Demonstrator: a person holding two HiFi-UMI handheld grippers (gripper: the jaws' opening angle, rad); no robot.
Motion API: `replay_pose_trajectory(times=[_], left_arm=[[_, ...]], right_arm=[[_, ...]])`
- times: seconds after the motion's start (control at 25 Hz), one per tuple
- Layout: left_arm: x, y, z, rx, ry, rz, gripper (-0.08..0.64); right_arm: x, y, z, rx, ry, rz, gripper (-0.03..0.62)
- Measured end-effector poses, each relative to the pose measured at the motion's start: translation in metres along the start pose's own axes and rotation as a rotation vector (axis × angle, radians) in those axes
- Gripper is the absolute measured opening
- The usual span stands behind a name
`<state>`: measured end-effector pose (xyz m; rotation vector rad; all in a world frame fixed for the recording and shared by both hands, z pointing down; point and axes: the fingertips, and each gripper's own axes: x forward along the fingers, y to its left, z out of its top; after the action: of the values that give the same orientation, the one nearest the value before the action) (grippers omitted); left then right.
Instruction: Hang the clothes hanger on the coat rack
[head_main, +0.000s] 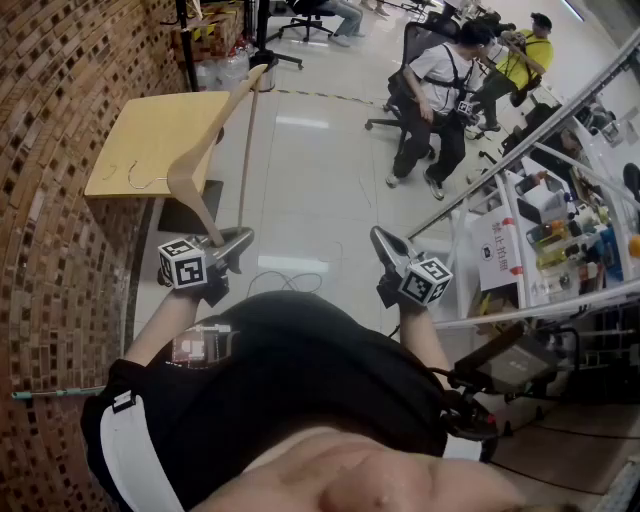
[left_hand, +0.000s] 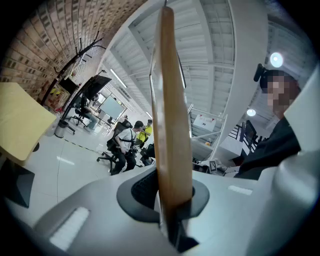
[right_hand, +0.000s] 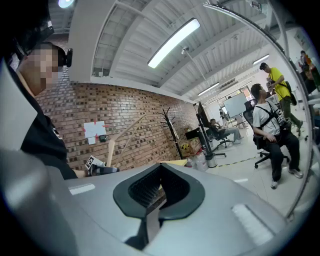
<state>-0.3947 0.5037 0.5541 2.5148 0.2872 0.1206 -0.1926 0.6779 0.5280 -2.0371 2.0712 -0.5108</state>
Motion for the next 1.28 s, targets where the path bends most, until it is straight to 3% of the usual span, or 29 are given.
replay_pose_trajectory(times=[0.4, 0.8, 0.96, 1.28], left_arm=[[0.007, 0.068, 0.047, 0.003, -0.023, -0.025, 0.006], [-0.003, 0.204, 0.153, 0.028, 0.043, -0.101, 0.006], [-0.008, 0.253, 0.193, 0.048, 0.046, -0.095, 0.006], [0.015, 0.301, 0.217, 0.026, 0.045, -0.076, 0.006]], right_arm=[[0.078, -0.026, 0.024, -0.066, 0.024, -0.025, 0.014], [0.247, -0.038, 0.087, -0.121, -0.032, -0.100, 0.014], [0.303, -0.040, 0.102, -0.131, -0.031, -0.098, 0.014], [0.338, -0.087, 0.119, -0.115, -0.040, -0.114, 0.014]])
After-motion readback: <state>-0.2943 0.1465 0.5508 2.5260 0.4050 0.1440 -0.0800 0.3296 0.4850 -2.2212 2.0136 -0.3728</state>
